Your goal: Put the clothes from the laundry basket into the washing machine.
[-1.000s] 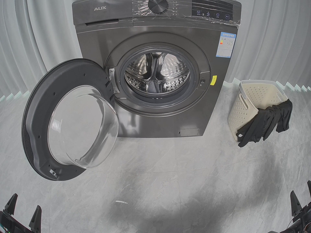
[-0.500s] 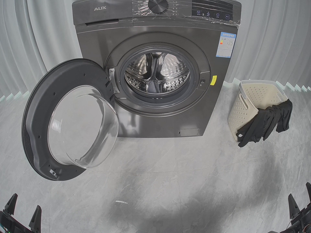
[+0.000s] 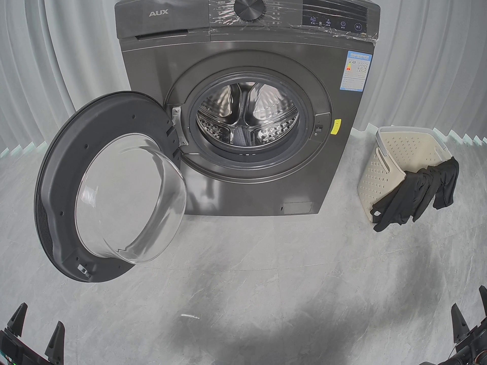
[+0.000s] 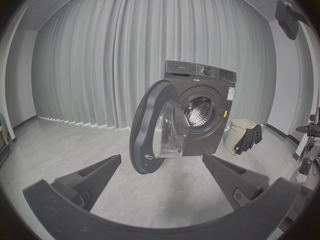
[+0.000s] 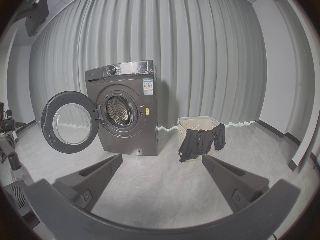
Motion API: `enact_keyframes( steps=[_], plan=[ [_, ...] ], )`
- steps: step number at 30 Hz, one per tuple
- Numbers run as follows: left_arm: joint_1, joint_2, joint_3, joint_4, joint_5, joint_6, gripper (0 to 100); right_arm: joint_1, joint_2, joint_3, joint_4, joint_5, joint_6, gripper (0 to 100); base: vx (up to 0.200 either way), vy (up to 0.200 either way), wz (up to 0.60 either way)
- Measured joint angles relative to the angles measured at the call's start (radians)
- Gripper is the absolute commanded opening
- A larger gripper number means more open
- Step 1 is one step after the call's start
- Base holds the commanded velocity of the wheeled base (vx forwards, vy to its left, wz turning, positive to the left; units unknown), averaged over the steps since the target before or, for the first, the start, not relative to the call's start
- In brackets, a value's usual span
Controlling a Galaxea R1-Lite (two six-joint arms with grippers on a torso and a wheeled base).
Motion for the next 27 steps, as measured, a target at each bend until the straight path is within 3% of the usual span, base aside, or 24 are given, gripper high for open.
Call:
enact_keyframes(
  steps=[3, 12, 27],
  plan=[
    [0.000, 0.000, 0.000, 0.000, 0.000, 0.000, 100, 0.000, 0.000, 0.000, 0.000, 0.000, 0.000, 100, 0.000, -0.200, 0.00],
    [0.001, 0.000, 0.000, 0.000, 0.000, 0.000, 100, 0.000, 0.000, 0.000, 0.000, 0.000, 0.000, 100, 0.000, 0.000, 0.00],
    [0.000, 0.000, 0.000, 0.000, -0.002, 0.000, 100, 0.000, 0.001, 0.000, 0.000, 0.000, 0.000, 100, 0.200, 0.000, 0.00]
  ],
)
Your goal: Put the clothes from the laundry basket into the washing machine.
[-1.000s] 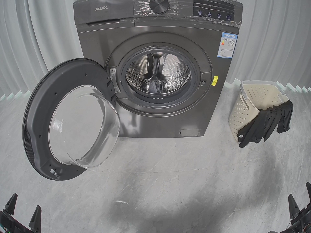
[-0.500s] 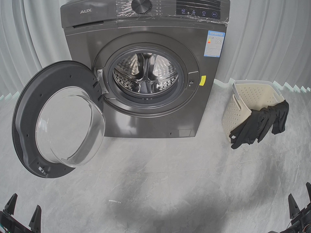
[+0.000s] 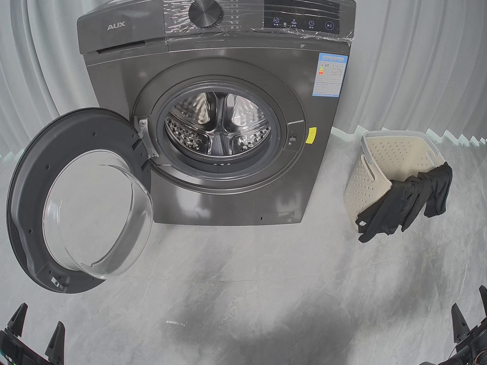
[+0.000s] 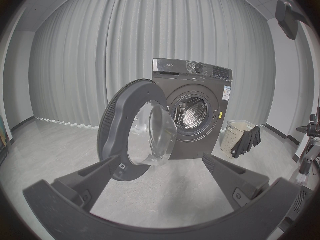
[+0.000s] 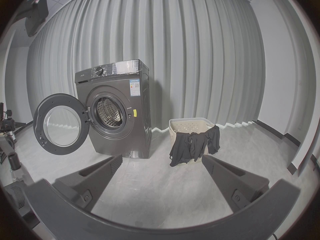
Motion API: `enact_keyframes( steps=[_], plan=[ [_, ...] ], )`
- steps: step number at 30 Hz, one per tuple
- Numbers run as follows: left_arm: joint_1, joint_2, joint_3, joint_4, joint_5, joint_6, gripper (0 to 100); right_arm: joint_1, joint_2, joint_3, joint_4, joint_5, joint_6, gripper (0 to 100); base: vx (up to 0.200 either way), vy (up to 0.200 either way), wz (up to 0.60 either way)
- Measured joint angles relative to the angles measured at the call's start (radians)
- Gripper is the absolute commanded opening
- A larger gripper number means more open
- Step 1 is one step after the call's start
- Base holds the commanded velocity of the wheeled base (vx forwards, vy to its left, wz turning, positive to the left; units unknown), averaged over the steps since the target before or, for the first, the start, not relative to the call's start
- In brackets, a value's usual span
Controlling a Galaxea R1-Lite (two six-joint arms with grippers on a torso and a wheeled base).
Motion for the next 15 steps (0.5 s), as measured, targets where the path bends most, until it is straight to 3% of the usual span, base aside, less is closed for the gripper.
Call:
enact_keyframes(
  steps=[12, 15],
  plan=[
    [0.000, 0.000, 0.000, 0.000, 0.002, -0.001, 100, 0.000, 0.000, 0.000, 0.000, 0.000, 0.000, 100, 0.000, 0.000, 0.00],
    [0.000, 0.000, 0.000, 0.000, 0.002, -0.001, 100, 0.000, 0.001, 0.000, 0.000, 0.000, 0.000, 100, 0.000, -0.200, 0.00]
  ],
)
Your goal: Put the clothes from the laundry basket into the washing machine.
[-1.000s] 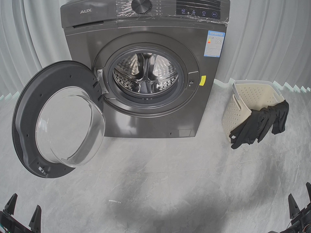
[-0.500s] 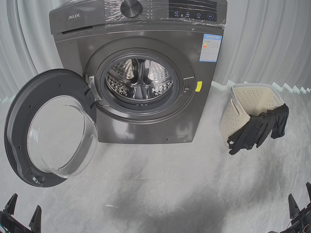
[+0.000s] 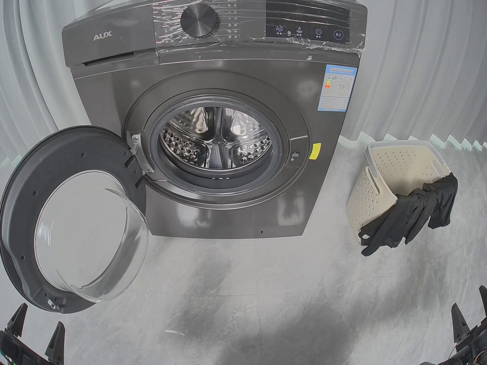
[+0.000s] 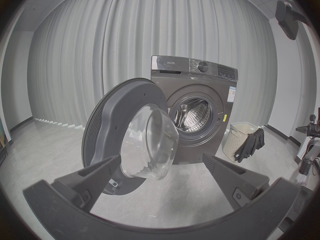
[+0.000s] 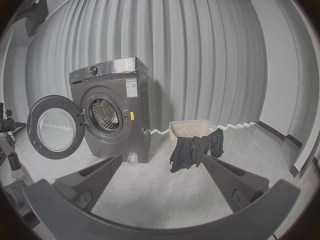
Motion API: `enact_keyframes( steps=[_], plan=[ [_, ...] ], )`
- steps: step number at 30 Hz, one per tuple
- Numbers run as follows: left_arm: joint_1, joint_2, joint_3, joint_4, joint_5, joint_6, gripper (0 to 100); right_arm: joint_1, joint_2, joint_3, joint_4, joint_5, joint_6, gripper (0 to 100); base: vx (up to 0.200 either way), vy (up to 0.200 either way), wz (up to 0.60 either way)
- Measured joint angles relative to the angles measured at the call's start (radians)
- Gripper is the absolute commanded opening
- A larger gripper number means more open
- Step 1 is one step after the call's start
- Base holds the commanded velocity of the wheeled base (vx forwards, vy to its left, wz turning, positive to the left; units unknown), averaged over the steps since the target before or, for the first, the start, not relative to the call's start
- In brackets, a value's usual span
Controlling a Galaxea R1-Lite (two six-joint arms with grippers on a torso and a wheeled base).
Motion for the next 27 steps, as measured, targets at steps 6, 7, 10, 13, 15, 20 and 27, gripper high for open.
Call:
enact_keyframes(
  steps=[6, 7, 10, 13, 15, 20, 27],
  plan=[
    [0.000, 0.000, 0.000, 0.000, 0.000, 0.000, 100, 0.000, 0.000, 0.000, 0.000, 0.000, 0.000, 100, 0.000, -0.200, 0.00],
    [0.000, 0.000, 0.000, 0.000, 0.001, 0.001, 100, 0.000, 0.000, 0.000, 0.000, 0.000, 0.000, 100, 0.000, -0.200, 0.00],
    [0.000, 0.000, 0.000, 0.000, 0.001, 0.000, 100, 0.000, 0.000, 0.000, 0.000, 0.000, 0.000, 100, 0.000, -0.200, 0.00],
    [0.000, 0.000, 0.000, 0.000, 0.002, -0.002, 100, 0.000, 0.000, 0.000, 0.000, 0.000, 0.000, 100, 0.000, -0.200, 0.00],
    [0.000, 0.000, 0.000, 0.000, 0.002, -0.003, 100, 0.000, 0.000, 0.000, 0.000, 0.000, 0.000, 100, 0.000, -0.200, 0.00],
    [0.000, 0.000, 0.000, 0.000, 0.002, -0.003, 100, 0.000, 0.001, 0.000, 0.000, 0.000, 0.000, 100, 0.000, -0.200, 0.00],
    [0.000, 0.000, 0.000, 0.000, 0.002, -0.003, 100, 0.000, 0.001, 0.000, 0.000, 0.000, 0.000, 100, 0.000, -0.114, 0.00]
  ],
)
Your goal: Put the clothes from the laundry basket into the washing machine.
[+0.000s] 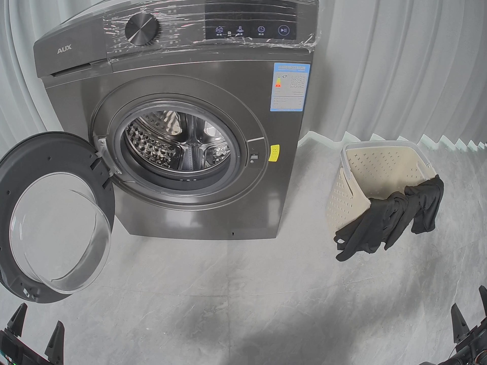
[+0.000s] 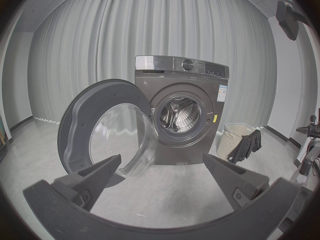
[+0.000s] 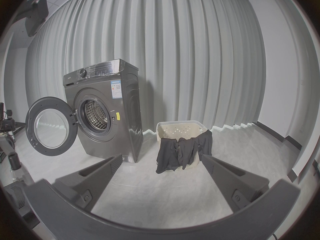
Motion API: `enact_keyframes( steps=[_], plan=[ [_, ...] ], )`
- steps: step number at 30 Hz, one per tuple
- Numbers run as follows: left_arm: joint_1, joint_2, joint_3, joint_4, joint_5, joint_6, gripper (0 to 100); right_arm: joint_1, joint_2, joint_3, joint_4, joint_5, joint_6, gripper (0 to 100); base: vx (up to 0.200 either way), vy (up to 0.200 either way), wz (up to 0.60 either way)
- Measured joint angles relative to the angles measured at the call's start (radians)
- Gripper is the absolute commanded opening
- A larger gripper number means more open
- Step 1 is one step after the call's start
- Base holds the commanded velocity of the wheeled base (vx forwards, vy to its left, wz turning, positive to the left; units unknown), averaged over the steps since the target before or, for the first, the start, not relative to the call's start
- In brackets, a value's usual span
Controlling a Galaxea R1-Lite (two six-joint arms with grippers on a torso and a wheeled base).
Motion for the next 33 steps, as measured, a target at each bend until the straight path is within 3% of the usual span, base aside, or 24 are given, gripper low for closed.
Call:
enact_keyframes(
  steps=[6, 33],
  plan=[
    [0.000, 0.000, 0.000, 0.000, 0.000, 0.000, 100, 0.000, 0.000, 0.000, 0.000, 0.000, 0.000, 100, 0.000, 0.000, 0.00],
    [0.000, 0.000, 0.000, 0.000, 0.000, 0.000, 100, 0.000, 0.001, 0.000, 0.000, 0.000, 0.000, 100, 0.000, -0.200, 0.00]
  ],
)
